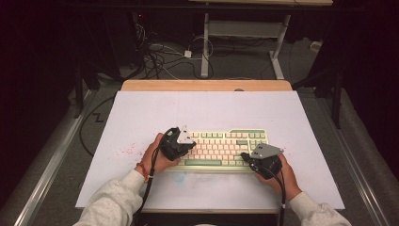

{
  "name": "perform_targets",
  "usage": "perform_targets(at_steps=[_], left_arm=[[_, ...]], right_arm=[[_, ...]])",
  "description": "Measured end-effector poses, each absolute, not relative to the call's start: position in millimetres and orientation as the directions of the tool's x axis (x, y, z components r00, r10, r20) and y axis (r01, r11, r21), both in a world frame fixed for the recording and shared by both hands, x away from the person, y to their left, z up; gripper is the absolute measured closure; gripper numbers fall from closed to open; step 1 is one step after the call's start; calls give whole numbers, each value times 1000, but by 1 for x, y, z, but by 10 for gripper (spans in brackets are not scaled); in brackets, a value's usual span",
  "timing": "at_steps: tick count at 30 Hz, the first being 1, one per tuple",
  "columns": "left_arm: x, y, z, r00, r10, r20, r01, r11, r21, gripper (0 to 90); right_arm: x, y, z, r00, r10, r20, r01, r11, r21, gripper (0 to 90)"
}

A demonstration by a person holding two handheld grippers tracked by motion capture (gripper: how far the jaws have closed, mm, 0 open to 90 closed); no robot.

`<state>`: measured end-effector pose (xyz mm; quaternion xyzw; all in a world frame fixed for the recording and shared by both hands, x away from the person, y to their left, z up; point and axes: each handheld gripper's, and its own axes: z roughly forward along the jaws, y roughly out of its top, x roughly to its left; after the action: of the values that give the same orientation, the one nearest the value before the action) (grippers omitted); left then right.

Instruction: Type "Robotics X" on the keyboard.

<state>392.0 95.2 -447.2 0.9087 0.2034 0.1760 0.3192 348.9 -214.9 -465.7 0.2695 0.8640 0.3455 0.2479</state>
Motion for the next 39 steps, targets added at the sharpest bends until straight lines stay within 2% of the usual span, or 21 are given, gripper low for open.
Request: perform_targets(at_steps=[21, 28, 33, 36, 39], left_arm=[[401, 85, -456, 857, 475, 200, 271, -746, 608, 874], [395, 90, -446, 848, 479, 226, 241, -728, 642, 842], [385, 104, -431, 842, 481, 243, 197, -694, 692, 774], [379, 112, -425, 835, 483, 263, 175, -686, 706, 689], [372, 122, -424, 823, 497, 275, 163, -671, 723, 551]], right_arm=[[349, -215, -466, -733, 633, -249, 288, 621, 729, 900], [348, -214, -464, -728, 634, -260, 285, 626, 726, 900], [344, -218, -457, -721, 645, -255, 272, 601, 752, 900], [341, -219, -451, -721, 643, -258, 255, 592, 764, 900], [338, -220, -447, -723, 642, -255, 249, 586, 771, 900]])
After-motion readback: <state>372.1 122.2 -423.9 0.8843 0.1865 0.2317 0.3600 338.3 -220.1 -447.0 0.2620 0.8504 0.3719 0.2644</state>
